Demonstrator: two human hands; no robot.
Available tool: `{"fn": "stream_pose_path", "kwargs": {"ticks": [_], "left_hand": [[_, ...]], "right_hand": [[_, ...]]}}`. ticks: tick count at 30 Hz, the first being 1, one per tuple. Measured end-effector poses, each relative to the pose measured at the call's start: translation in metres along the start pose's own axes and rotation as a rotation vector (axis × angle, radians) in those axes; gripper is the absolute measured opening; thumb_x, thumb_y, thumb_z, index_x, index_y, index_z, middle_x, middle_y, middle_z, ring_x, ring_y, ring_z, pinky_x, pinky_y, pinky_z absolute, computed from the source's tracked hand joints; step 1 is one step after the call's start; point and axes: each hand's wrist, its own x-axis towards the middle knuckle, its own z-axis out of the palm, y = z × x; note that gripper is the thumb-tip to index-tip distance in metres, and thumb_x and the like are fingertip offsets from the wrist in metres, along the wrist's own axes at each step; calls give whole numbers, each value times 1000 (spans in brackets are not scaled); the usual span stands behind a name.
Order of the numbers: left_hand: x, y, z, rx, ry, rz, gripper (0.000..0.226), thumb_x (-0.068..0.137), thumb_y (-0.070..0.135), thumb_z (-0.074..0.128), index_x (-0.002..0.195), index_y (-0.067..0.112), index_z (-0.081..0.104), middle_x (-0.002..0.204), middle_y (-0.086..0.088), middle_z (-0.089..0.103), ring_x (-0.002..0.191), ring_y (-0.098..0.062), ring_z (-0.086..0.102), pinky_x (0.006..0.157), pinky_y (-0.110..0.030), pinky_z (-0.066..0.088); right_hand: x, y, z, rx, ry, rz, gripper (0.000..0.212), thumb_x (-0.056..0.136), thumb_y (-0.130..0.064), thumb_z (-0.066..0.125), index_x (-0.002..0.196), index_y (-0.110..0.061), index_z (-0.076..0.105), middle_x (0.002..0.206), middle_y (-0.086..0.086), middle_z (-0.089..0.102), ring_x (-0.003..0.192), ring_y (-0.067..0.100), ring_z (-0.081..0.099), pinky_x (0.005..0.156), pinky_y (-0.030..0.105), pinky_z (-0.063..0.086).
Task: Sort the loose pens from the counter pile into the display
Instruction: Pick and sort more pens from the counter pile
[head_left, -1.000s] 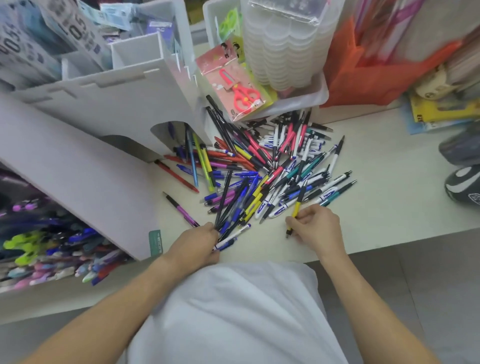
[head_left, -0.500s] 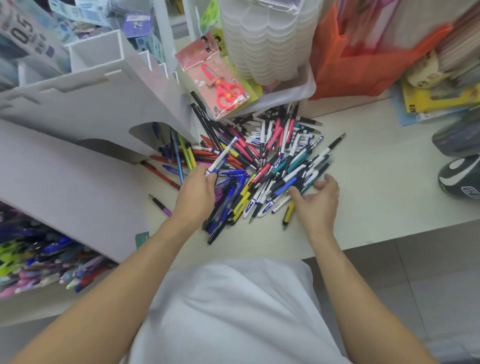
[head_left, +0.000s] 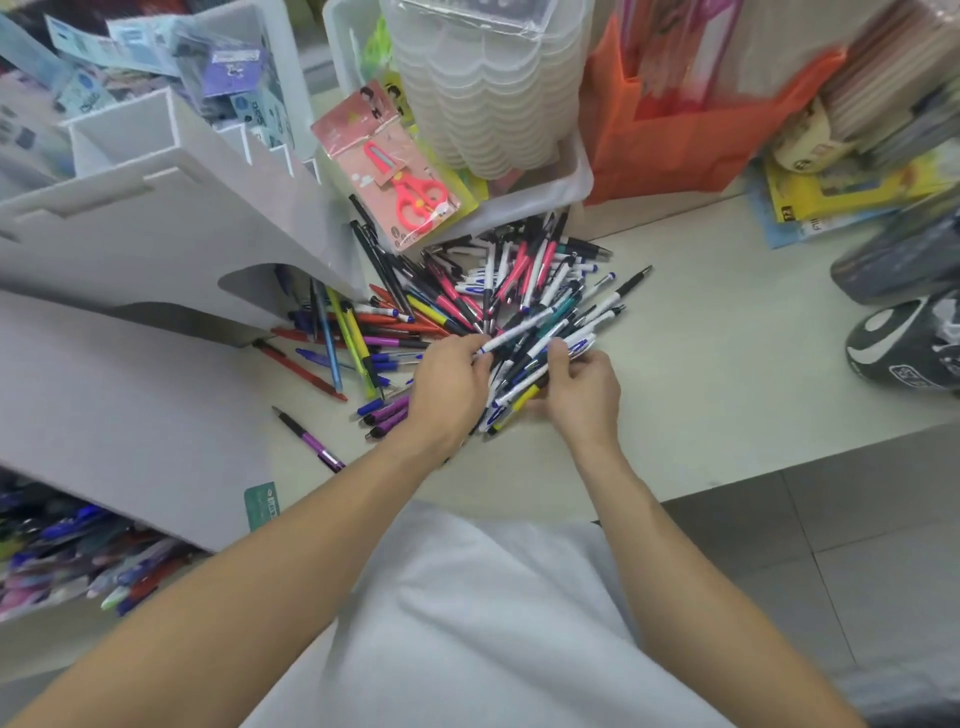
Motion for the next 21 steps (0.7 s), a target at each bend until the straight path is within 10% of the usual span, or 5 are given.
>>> {"fn": "stream_pose_path", "kwargs": {"ticks": [5,13,18,21], "left_hand": [[3,13,5,18,-138,-108,31,101,22,50,123,4,62,106,-17,71,102,-36,63,81,-39,49],[-7,-15,-16,-186,-496,-252,50,92,64,53,116,20,52,89,4,62,76,-14,61,60,-26,47],[-10,-30,-28,-422,-577,-234,57,80,52,78,125,24,57,108,8,70,101,-11,68,86,-26,56],[-11,-34,-36,-428,-570,-253,42,79,31,84,111,18,62,91,-2,70,76,-11,65,68,-19,53]], "right_hand": [[5,-7,5,-188,-199,-64,31,103,-38,52,91,-11,62,72,2,62,58,11,59,51,20,39],[-15,-7,3,266,-500,130,26,105,-21,54,94,-5,71,87,12,75,78,27,74,63,34,59],[-25,-15,9,357,-646,221,37,108,-22,47,86,-4,70,92,17,75,86,26,73,80,40,62],[-34,-22,16,357,-672,238,31,107,-17,47,98,0,71,91,16,74,80,25,73,77,42,63]]}}
